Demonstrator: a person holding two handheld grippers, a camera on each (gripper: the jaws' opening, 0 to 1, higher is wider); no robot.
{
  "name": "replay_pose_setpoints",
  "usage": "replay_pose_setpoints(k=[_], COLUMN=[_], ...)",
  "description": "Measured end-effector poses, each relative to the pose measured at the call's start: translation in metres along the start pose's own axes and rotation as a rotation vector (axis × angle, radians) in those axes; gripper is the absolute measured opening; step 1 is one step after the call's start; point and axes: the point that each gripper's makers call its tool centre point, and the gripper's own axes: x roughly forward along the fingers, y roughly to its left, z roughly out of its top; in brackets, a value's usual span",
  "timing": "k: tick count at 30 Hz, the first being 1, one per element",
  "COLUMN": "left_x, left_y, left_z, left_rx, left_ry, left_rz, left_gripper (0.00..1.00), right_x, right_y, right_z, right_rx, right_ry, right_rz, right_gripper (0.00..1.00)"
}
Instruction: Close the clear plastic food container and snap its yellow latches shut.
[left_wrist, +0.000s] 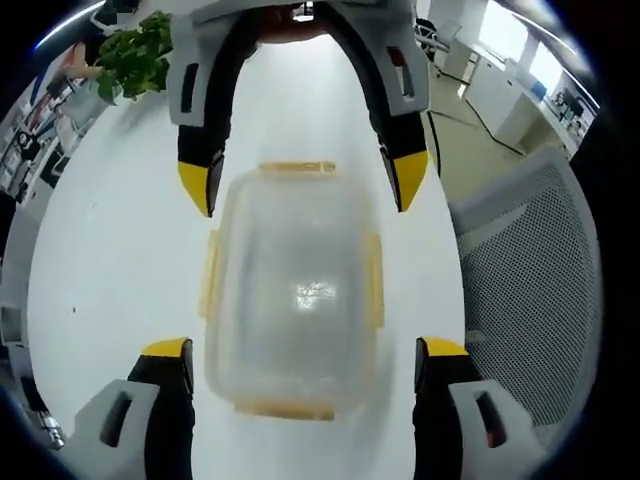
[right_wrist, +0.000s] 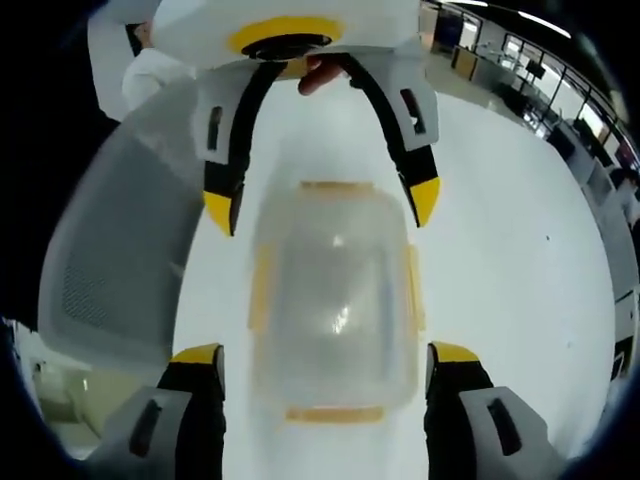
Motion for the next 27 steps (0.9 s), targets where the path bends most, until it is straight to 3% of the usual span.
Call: replay_pose_setpoints(k=[27], left_x=[0.015], left_y=[0.002], left_z=[-0.008], left_rx=[0.021], left_ry=[0.040], left_rz=[0.012], left_gripper=[0.87], right_x=[0.014], right_y=[-0.003], right_z=[-0.007], right_rx=[-0.017], right_ry=[0.038], right_rz=[-0.008], right_gripper=[0.80])
